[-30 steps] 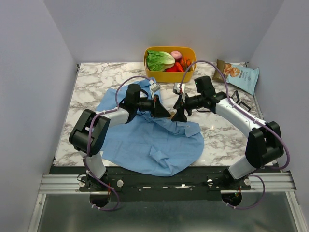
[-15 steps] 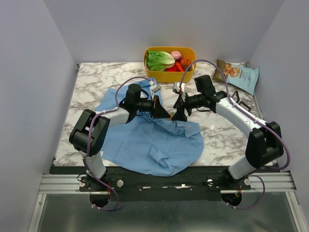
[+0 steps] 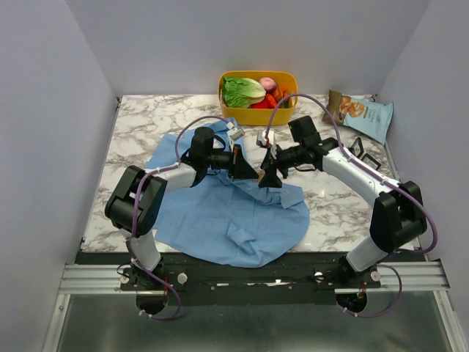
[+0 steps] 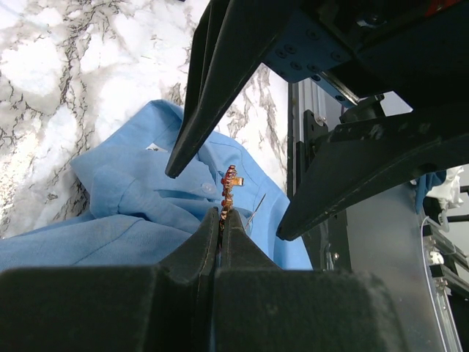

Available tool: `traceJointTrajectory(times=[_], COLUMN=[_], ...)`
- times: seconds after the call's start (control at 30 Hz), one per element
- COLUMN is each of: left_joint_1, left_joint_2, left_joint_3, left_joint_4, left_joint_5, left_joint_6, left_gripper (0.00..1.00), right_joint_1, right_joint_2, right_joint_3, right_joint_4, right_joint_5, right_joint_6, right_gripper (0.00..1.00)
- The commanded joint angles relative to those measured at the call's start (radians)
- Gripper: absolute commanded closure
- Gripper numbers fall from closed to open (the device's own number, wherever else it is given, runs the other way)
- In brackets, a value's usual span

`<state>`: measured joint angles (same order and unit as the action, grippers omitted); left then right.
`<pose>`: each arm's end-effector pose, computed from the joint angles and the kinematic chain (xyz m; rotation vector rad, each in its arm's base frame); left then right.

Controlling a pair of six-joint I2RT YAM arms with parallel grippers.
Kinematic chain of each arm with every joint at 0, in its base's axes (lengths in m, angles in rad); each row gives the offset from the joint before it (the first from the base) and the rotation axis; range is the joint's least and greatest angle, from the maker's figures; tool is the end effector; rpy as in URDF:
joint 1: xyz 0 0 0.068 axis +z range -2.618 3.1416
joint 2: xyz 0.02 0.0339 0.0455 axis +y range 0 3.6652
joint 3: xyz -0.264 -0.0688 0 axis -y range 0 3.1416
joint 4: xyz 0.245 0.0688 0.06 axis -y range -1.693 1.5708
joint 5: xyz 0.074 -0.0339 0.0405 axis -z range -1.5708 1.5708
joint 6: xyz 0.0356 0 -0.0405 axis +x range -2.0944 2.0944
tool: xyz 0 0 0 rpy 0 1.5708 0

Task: Remove the brooch from the garment
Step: Close the brooch.

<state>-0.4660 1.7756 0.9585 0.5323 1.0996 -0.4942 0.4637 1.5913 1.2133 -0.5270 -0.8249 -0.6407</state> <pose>0.3178 -0.1953 0.2091 0.8224 1.8598 -1.6440 0.2887 0.1736 0.2656 -1.4784 1.7469 0.9170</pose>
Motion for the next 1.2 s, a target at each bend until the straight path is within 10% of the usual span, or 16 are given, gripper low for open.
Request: traceJointTrajectory(times=[0.0, 1.17], left_joint_1=[-0.002, -0.002], left_joint_2=[-0.002, 0.008], left_joint_3=[0.023, 0.022], left_joint_4=[-0.005, 0.017], left_joint_5=[-0.010, 0.014], left_joint_6=[0.014, -0.004], left_gripper=[1.00, 1.00], right_joint_1=[0.006, 0.007], right_joint_2=[0.013, 0.039], right_joint_3=[0.025, 0.032], right_joint_4=[-0.015, 0.002], right_joint_5=[0.059, 0.026], right_joint_6=[-0.019, 0.004], right_gripper=[0.23, 0.47])
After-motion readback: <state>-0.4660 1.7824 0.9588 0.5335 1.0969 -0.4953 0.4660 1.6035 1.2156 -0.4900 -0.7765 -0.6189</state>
